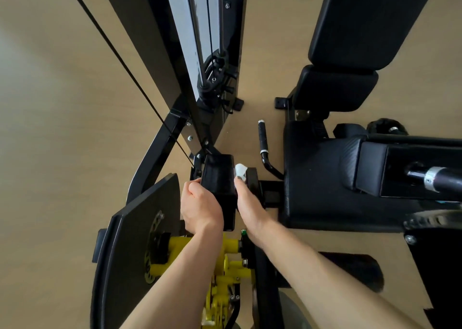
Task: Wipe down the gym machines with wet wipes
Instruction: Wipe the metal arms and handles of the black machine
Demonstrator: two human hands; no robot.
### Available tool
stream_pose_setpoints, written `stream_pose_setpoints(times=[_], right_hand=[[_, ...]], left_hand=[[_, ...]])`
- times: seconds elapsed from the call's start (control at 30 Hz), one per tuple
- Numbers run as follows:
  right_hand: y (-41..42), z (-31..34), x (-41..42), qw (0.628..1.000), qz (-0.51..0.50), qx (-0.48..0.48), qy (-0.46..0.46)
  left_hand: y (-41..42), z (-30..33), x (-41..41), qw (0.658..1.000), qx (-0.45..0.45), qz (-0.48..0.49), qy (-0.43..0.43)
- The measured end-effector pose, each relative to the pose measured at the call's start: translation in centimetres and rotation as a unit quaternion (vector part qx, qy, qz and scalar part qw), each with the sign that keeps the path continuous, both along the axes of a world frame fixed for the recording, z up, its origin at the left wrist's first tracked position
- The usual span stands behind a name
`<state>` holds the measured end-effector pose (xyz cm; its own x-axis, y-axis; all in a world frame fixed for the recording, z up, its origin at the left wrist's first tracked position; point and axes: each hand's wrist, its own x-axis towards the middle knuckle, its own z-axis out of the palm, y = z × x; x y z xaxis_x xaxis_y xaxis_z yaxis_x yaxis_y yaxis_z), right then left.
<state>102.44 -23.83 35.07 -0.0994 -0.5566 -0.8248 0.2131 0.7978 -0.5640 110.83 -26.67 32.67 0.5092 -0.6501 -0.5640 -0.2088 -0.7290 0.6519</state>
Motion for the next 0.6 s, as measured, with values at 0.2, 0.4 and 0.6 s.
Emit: stream_pose_setpoints(times=[0.2, 0.4, 0.6], right_hand=[[4.4, 0.0, 4.1, 0.999, -0.025, -0.042, 0.019], [1.4, -0.3, 2.1, 0.996, -0.079, 0.002, -0.04], [2.0, 0.5, 2.2, 0.98, -0.155, 0.049, -0.111]], left_hand=[[0.1, 0.3, 0.5, 0.999, -0.005, -0.019, 0.025], [-0.4, 0.4, 1.5, 0.991, 0.005, -0.054, 0.122], [-0.5, -0.3, 4.4, 0.966, 0.078, -0.162, 0.188]])
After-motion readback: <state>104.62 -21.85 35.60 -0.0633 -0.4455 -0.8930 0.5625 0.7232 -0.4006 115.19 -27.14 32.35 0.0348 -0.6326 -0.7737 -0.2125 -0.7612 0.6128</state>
